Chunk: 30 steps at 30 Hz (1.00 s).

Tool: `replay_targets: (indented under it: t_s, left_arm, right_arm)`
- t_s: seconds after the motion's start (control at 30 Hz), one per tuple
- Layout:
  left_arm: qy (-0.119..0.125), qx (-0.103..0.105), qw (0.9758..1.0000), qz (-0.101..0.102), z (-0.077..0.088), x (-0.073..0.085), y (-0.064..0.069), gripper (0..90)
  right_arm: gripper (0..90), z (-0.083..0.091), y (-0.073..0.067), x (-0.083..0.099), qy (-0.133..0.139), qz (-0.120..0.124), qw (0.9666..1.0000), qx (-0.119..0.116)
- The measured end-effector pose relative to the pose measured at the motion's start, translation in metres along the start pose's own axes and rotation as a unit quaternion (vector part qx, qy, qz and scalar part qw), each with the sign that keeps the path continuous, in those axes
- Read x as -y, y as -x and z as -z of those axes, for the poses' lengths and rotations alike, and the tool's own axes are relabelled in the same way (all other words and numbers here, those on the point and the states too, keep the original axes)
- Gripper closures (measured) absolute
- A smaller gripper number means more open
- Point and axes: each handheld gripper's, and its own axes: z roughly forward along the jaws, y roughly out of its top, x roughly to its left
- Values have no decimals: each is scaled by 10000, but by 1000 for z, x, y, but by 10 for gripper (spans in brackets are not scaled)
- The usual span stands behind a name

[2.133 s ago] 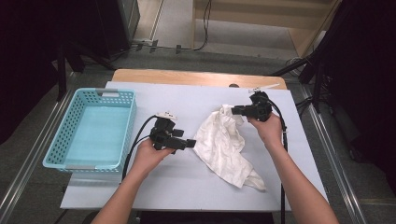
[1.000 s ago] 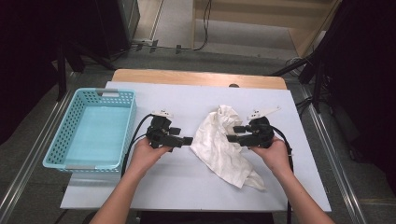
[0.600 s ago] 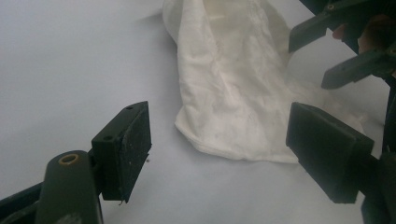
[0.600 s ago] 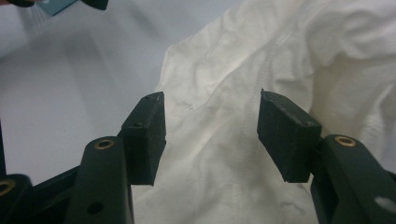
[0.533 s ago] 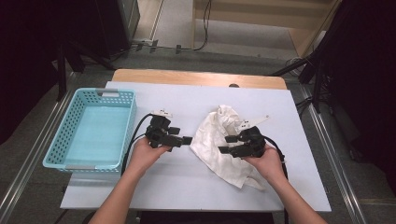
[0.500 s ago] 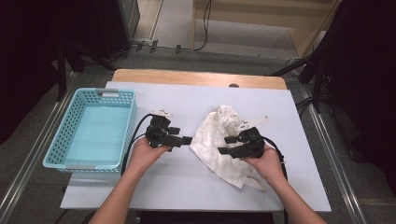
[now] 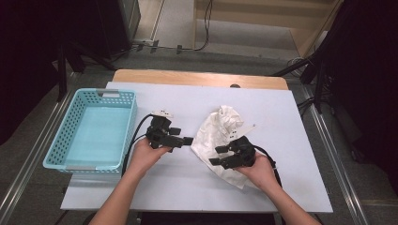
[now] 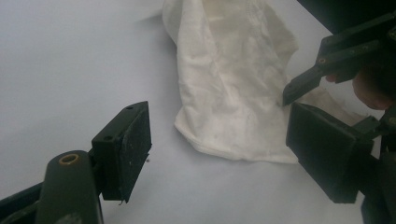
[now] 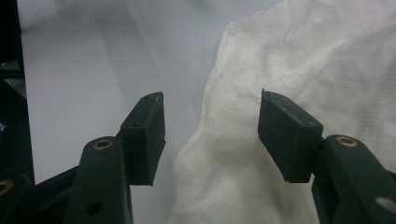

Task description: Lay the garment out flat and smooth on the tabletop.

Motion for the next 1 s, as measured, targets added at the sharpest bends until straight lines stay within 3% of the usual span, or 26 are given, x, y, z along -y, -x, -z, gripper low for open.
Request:
replay_targets:
  t_s: [0.3, 0.5, 0.8, 1.0]
  left_arm:
    - [14, 7, 10000, 3, 1, 0, -1, 227]
    - [6, 2, 10000, 10, 1, 0, -1, 227]
    - [27, -7, 10000, 32, 2, 0, -2, 227]
    - [42, -1, 10000, 40, 2, 0, -2, 227]
  right_arm:
    - [401, -16, -5, 2, -213, 3, 9997, -122]
    - [401, -28, -5, 6, -375, 68, 9993, -7]
    - [489, -33, -12, 14, -74, 160, 9996, 202]
    - [604, -38, -26, 15, -99, 635, 9944, 841]
